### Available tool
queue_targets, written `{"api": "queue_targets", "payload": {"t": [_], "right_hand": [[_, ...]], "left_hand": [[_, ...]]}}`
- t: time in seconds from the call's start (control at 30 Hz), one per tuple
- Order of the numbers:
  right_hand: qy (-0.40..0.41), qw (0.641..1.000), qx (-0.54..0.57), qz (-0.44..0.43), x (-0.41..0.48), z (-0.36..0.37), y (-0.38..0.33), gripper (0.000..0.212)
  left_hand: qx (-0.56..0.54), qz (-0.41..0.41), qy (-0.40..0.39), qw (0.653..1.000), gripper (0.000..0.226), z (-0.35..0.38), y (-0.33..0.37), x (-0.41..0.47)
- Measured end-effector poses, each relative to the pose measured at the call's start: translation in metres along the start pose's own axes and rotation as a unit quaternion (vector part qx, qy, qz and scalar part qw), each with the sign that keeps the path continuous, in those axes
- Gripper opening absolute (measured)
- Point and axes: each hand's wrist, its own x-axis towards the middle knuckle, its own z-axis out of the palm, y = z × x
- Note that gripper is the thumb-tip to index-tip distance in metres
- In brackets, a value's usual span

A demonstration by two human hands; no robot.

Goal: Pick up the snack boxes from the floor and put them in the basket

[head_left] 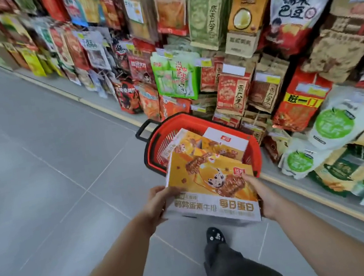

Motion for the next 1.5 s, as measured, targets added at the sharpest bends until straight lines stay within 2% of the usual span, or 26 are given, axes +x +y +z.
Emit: {"api": "queue_targets", "payload": {"t": [0.1,0.23,0.33,0.37,0.5,0.63,0.67,0.77,0.83,0.93,1.03,1.17,1.23,1.3,1.4,1.5], "right_hand": [[0.023,0.998,-0.058,-0.013,0.033,0.019,-0.036,0.033],[0.030,0.990,-0.124,-0.057,0.075,0.046,-0.084,0.027],[0.048,0.979,-0.187,-0.067,0.105,0.068,-0.116,0.036],[0.054,0.977,-0.198,-0.063,0.115,0.078,-0.126,0.041],[0.081,0.968,-0.235,-0.027,0.154,0.112,-0.159,0.050],[0.107,0.957,-0.269,-0.022,0.201,0.147,-0.182,0.054],[0.112,0.957,-0.269,-0.014,0.212,0.158,-0.189,0.054],[0.106,0.953,-0.284,0.017,0.245,0.184,-0.207,0.061],[0.101,0.948,-0.302,0.014,0.266,0.192,-0.216,0.058],[0.103,0.935,-0.339,0.012,0.301,0.196,-0.230,0.053],[0.115,0.901,-0.418,0.014,0.343,0.197,-0.239,0.056],[0.145,0.828,-0.542,-0.026,0.395,0.205,-0.239,0.075],[0.157,0.805,-0.570,-0.049,0.420,0.211,-0.235,0.076],[0.144,0.796,-0.585,-0.059,0.446,0.216,-0.232,0.068],[0.092,0.803,-0.586,-0.053,0.476,0.222,-0.231,0.050],[0.049,0.811,-0.580,-0.055,0.484,0.226,-0.232,0.054]], "left_hand": [[-0.020,-0.025,0.056,0.998,0.063,-0.010,0.019,0.032],[-0.044,-0.030,0.084,0.995,0.083,-0.023,0.050,0.069],[-0.050,-0.039,0.085,0.994,0.091,-0.036,0.070,0.106],[-0.048,-0.049,0.082,0.994,0.088,-0.039,0.080,0.114],[-0.021,-0.076,0.069,0.994,0.053,-0.066,0.110,0.161],[0.053,-0.161,0.000,0.985,0.019,-0.105,0.140,0.218],[0.051,-0.184,-0.008,0.982,0.017,-0.116,0.143,0.234],[0.030,-0.238,-0.009,0.971,0.016,-0.132,0.149,0.273],[-0.001,-0.271,-0.002,0.963,0.019,-0.133,0.151,0.296],[-0.067,-0.323,-0.001,0.944,0.034,-0.126,0.141,0.335],[-0.126,-0.362,0.028,0.923,0.056,-0.117,0.117,0.373],[-0.169,-0.397,0.047,0.901,0.039,-0.099,0.101,0.406],[-0.174,-0.414,0.064,0.891,0.041,-0.093,0.095,0.421],[-0.181,-0.426,0.070,0.884,0.048,-0.088,0.088,0.435],[-0.184,-0.437,0.078,0.877,0.050,-0.088,0.080,0.453],[-0.137,-0.455,0.045,0.879,0.058,-0.085,0.079,0.460]]}}
